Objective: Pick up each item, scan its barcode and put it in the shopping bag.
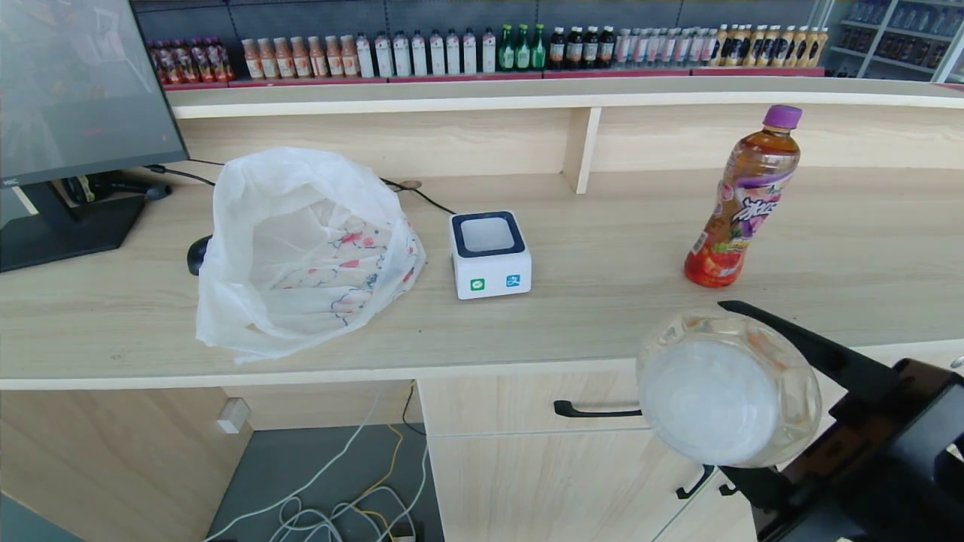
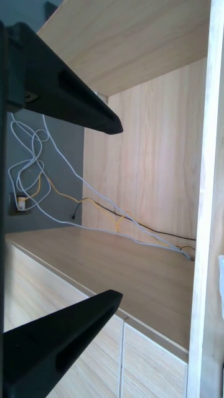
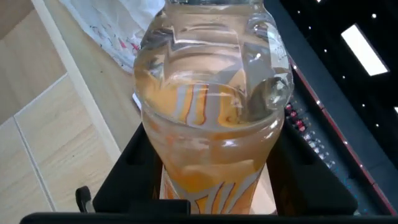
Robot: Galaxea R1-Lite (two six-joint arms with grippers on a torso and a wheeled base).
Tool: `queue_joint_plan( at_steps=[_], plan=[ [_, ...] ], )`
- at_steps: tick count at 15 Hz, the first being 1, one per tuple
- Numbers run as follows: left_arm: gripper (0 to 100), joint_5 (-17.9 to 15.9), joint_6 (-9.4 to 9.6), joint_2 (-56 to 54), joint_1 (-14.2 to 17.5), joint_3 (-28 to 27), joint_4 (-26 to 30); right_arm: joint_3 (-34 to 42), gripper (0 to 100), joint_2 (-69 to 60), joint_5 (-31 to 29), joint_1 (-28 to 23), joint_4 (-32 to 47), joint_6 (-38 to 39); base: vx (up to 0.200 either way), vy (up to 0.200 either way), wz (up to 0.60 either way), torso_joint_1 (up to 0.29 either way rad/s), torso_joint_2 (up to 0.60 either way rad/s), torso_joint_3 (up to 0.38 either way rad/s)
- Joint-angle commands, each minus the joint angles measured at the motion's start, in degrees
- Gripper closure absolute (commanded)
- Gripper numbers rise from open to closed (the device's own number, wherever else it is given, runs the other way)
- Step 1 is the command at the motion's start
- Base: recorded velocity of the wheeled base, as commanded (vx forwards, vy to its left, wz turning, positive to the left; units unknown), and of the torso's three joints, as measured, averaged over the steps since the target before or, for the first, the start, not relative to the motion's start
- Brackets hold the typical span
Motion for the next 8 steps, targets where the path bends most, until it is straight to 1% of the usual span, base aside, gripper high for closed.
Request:
queue_joint_plan(
  at_steps=[1, 4, 6, 8],
  plan=[
    [0, 0.0, -0.01, 0.0, 0.0, 0.0, 0.0, 0.0, 100, 2.1, 0.0, 2.0, -0.2, -2.5, 0.0, 0.0, 0.0, 0.0, 0.0, 0.0],
    [0, 0.0, -0.01, 0.0, 0.0, 0.0, 0.0, -0.2, 100, 4.3, 0.1, 2.5, -2.4, -7.0, 0.0, 0.0, 0.0, 0.0, 0.0, 0.0],
    [0, 0.0, -0.01, 0.0, 0.0, 0.0, 0.0, -0.6, 100, 6.5, 0.1, 4.7, -4.5, -9.5, 0.0, 0.0, 0.0, 0.0, 0.0, 0.0],
    [0, 0.0, -0.01, 0.0, 0.0, 0.0, 0.0, -1.1, 100, 7.3, 0.2, 7.0, -4.8, -12.0, 0.0, 0.0, 0.0, 0.0, 0.0, 0.0]
  ],
)
